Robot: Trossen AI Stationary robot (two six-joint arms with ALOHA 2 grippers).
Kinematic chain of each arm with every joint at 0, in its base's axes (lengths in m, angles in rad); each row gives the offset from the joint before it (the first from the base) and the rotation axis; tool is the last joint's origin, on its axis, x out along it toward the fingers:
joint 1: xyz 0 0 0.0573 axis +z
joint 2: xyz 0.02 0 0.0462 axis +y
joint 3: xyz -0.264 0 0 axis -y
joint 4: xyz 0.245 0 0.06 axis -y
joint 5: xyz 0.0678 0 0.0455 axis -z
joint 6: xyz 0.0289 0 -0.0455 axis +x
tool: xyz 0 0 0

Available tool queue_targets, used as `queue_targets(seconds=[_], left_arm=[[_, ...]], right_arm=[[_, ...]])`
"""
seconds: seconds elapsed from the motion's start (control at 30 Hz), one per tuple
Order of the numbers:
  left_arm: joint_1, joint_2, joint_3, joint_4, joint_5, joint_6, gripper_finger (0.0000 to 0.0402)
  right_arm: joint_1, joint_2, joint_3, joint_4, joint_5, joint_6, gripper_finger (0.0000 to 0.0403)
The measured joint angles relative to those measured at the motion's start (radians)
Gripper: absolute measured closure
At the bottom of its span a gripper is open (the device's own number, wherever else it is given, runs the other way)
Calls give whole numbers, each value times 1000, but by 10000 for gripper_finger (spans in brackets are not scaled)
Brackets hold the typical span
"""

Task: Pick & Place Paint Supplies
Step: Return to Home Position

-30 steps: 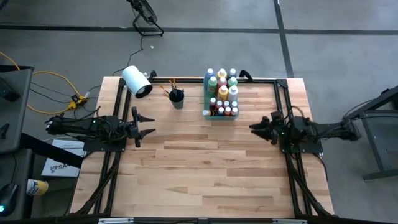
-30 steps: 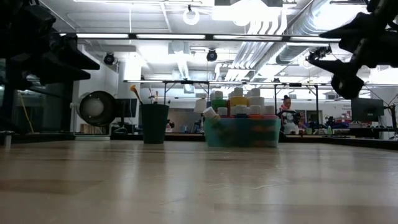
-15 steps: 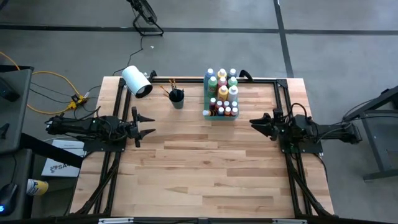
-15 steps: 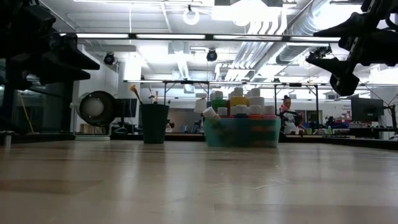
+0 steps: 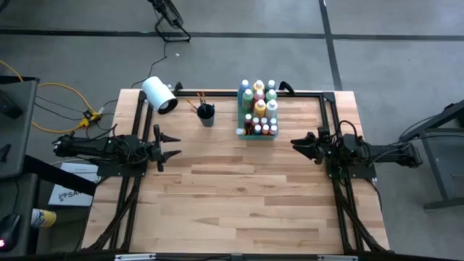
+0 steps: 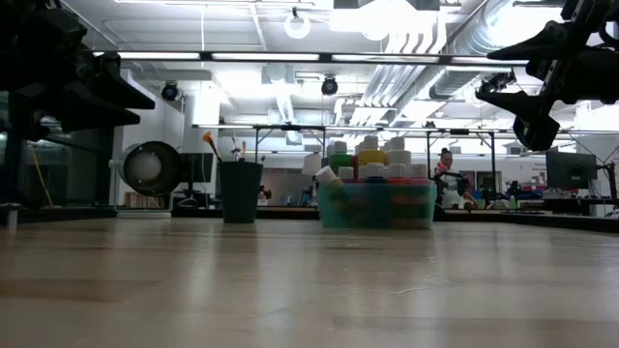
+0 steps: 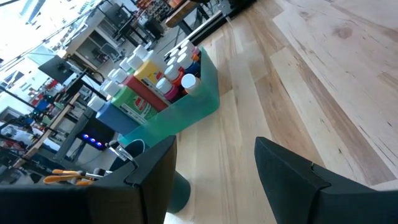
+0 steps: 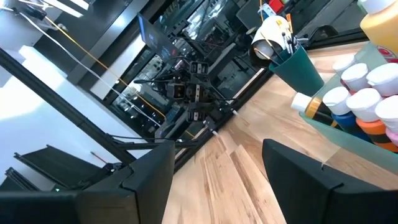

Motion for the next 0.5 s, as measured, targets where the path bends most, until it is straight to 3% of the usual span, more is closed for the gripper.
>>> queue_targets(seconds=[0.13, 0.33, 0.5], left_arm=[[0, 0, 0, 0, 0, 0, 190], [0, 0, 0, 0, 0, 0, 190], [0, 0, 0, 0, 0, 0, 190]], right_arm=[[0, 0, 0, -2, 0, -25, 166], [0, 24, 0, -49, -6, -377, 166], [0, 28, 0, -47, -5, -503, 166]])
